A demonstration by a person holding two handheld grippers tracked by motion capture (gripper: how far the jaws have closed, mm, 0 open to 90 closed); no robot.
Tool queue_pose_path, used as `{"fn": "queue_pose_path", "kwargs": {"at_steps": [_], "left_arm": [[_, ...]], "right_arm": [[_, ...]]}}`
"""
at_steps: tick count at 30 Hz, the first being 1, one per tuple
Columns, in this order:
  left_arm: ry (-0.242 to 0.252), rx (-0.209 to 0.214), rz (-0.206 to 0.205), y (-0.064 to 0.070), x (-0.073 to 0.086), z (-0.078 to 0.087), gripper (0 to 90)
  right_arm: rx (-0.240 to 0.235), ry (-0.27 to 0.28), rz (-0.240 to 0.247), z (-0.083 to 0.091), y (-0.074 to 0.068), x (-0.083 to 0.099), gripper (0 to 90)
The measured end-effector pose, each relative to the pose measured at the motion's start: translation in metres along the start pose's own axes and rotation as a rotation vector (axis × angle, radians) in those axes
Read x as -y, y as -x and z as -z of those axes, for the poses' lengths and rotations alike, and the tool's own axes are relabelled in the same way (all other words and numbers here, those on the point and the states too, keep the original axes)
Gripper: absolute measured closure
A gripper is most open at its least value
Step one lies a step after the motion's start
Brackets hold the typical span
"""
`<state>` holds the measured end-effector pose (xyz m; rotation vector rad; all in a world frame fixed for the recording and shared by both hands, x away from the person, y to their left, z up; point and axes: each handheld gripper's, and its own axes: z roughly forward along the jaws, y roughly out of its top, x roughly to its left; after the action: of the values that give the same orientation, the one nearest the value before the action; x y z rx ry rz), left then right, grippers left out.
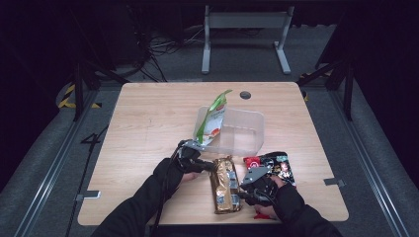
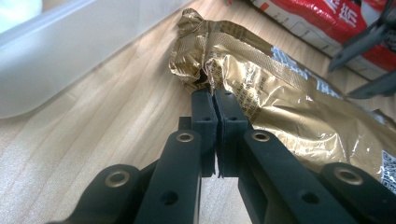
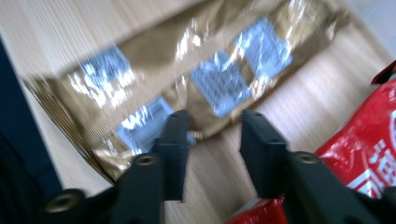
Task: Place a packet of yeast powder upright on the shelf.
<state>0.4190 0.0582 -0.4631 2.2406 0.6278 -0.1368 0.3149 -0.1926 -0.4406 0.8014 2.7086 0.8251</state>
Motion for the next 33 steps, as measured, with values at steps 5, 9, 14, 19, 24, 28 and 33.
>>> {"fn": "queue_pose_path", "kwargs": {"at_steps": [5, 9, 14, 19, 24, 28, 33], "left_arm": [[-0.007, -0.010, 0.004, -0.001, 0.001, -0.001, 86.1], [0.003, -0.017, 0.013, -0.003, 0.001, -0.002, 74.7], [0.016, -0.003, 0.050, -0.007, -0.005, -0.007, 28.8], [0.024, 0.040, 0.077, -0.008, -0.015, -0.016, 16.5], [-0.020, 0.126, 0.006, 0.006, -0.021, -0.028, 17.6], [-0.034, 0.116, -0.015, 0.013, -0.026, -0.034, 14.7], [0.015, 0.086, 0.043, 0.005, -0.029, -0.037, 10.7]], "right_arm": [[-0.022, 0.025, -0.063, 0.003, -0.004, -0.009, 43.3], [-0.019, -0.014, -0.085, -0.006, -0.004, -0.012, 36.0], [-0.030, -0.036, -0.062, -0.010, -0.005, -0.014, 44.4], [-0.022, -0.056, -0.006, -0.017, -0.008, -0.013, 46.0], [-0.019, -0.055, 0.028, -0.017, -0.009, -0.013, 46.5], [-0.018, -0.054, 0.044, -0.017, -0.009, -0.013, 48.5], [-0.024, -0.040, 0.056, -0.017, -0.010, -0.013, 58.3]]}}
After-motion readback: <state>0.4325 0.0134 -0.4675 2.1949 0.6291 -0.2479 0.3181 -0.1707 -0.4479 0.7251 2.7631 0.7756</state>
